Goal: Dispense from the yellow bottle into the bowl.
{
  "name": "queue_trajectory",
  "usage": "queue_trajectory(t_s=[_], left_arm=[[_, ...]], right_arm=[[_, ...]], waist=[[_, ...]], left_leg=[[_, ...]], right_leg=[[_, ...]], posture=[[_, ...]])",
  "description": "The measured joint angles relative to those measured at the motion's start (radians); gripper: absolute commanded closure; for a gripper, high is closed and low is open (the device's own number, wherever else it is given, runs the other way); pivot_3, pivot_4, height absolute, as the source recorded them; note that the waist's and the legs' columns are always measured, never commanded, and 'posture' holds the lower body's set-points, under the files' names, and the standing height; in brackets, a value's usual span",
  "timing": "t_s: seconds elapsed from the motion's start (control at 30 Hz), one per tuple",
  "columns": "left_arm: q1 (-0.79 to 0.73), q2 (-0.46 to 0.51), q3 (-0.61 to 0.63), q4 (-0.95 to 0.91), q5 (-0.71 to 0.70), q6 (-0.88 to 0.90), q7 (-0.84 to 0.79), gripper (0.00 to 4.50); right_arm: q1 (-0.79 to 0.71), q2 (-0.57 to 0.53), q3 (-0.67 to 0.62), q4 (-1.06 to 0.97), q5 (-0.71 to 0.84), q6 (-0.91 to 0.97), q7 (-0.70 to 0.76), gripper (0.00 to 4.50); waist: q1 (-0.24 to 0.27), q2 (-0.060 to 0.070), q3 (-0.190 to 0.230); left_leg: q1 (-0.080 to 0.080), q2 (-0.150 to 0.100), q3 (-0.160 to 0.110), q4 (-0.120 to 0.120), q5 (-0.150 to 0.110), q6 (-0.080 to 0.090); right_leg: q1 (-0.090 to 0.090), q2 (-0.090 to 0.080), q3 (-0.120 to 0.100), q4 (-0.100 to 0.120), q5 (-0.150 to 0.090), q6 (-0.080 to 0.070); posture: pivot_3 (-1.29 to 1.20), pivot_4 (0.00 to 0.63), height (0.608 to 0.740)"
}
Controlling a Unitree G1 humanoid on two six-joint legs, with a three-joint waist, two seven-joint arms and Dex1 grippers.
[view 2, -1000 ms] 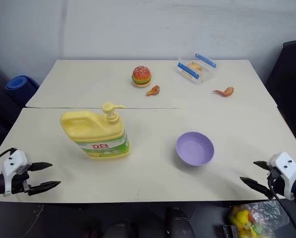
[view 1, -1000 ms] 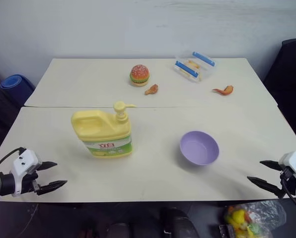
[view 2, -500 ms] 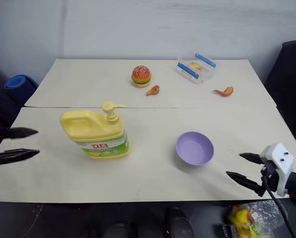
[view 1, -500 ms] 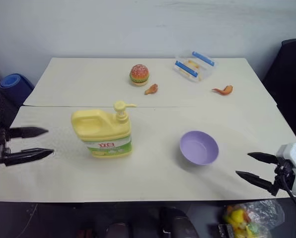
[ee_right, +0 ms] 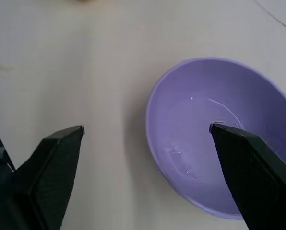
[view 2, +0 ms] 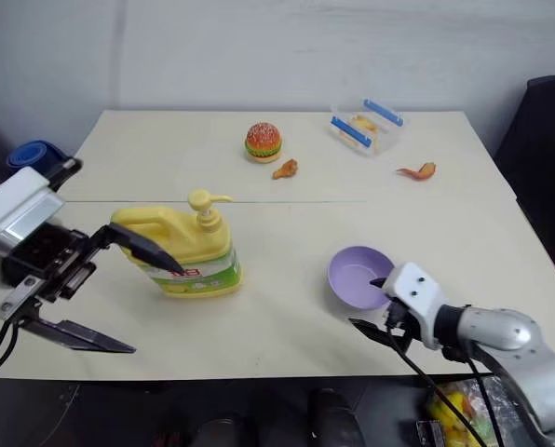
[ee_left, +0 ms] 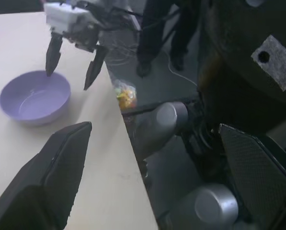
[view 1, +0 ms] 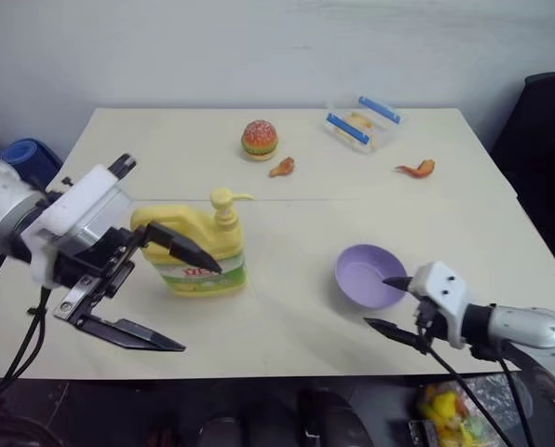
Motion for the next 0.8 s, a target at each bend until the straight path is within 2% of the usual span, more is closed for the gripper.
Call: queue_trajectory(t_s=[0.13, 0.23, 0.33, 0.57, 0.8], left_arm=[[-0.019, -0.029, -0.087, 0.050, 0.077, -0.058, -0.001, 0.00], [-0.042, -0.046, -0.109, 0.064, 0.094, -0.080, -0.001, 0.00], [-0.061, -0.056, -0.130, 0.084, 0.115, -0.100, -0.001, 0.00], [-0.120, -0.101, -0.187, 0.121, 0.159, -0.126, -0.001, 0.00], [-0.150, -0.125, -0.201, 0.130, 0.165, -0.123, -0.001, 0.00]], right_arm=[[-0.025, 0.015, 0.125, 0.070, -0.121, -0.066, -0.020, 0.15], [-0.055, 0.060, 0.160, 0.153, -0.176, -0.107, -0.037, 0.15], [-0.082, 0.092, 0.166, 0.210, -0.205, -0.139, -0.047, 0.76], [-0.081, 0.113, 0.170, 0.248, -0.224, -0.186, -0.031, 3.14], [-0.082, 0.114, 0.172, 0.279, -0.245, -0.195, -0.017, 3.14]], waist=[[-0.004, -0.001, 0.000], [-0.003, -0.003, 0.001], [-0.001, -0.002, 0.001], [0.002, -0.002, 0.001], [-0.001, -0.002, 0.001]], left_leg=[[-0.001, 0.000, 0.000, 0.000, -0.001, 0.002], [-0.002, 0.001, 0.001, 0.001, -0.001, 0.002], [-0.002, 0.001, 0.002, 0.002, -0.001, 0.003], [-0.002, 0.001, 0.001, 0.002, -0.001, 0.003], [-0.002, 0.002, 0.002, 0.002, -0.001, 0.003]], right_leg=[[-0.001, 0.001, 0.001, -0.002, 0.000, 0.001], [-0.002, 0.002, 0.001, -0.003, 0.001, 0.001], [-0.002, 0.002, 0.001, -0.002, 0.001, 0.001], [-0.002, 0.002, 0.002, -0.002, 0.001, 0.001], [-0.002, 0.002, 0.002, -0.001, 0.001, 0.001]], posture=[[0.00, 0.150, 0.740], [0.00, 0.150, 0.740], [0.00, 0.150, 0.740], [0.00, 0.150, 0.740], [0.00, 0.150, 0.740]])
